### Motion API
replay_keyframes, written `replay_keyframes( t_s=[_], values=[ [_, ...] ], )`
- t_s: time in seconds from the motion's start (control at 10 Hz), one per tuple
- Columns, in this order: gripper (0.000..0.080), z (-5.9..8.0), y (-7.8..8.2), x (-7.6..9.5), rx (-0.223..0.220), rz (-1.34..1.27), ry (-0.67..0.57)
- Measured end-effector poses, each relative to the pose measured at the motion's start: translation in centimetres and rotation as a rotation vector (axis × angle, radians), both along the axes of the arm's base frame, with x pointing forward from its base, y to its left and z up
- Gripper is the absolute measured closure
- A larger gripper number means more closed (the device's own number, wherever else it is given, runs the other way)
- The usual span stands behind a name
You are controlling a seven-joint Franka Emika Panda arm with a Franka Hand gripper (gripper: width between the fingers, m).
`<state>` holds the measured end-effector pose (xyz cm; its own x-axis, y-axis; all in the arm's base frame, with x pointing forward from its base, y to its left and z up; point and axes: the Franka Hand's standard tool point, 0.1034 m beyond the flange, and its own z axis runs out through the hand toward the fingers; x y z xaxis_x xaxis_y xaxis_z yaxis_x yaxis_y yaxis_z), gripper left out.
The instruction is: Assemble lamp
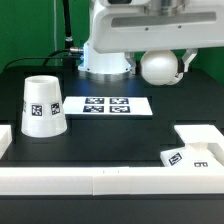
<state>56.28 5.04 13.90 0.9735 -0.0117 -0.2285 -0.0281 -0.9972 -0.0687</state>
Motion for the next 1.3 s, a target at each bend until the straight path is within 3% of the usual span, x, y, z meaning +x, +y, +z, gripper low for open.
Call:
replay_keyframes(
  t_s=[0.3,0.5,0.7,1.0,1.3],
  values=[
    [0.0223,-0.3,-0.4,0.3,-0.011,-0.016,-0.196],
    [0.0223,0.2,-0.1,2.5,-0.068,0.113,-0.420],
    [0.0223,1.6,1.2,3.7,-0.085,0.197,-0.461],
    [0.0223,1.2,1.1,3.6,-0.083,0.193,-0.457],
    [0.0223,1.6,1.2,6.2,-0.141,0.469,-0.511]
  ],
)
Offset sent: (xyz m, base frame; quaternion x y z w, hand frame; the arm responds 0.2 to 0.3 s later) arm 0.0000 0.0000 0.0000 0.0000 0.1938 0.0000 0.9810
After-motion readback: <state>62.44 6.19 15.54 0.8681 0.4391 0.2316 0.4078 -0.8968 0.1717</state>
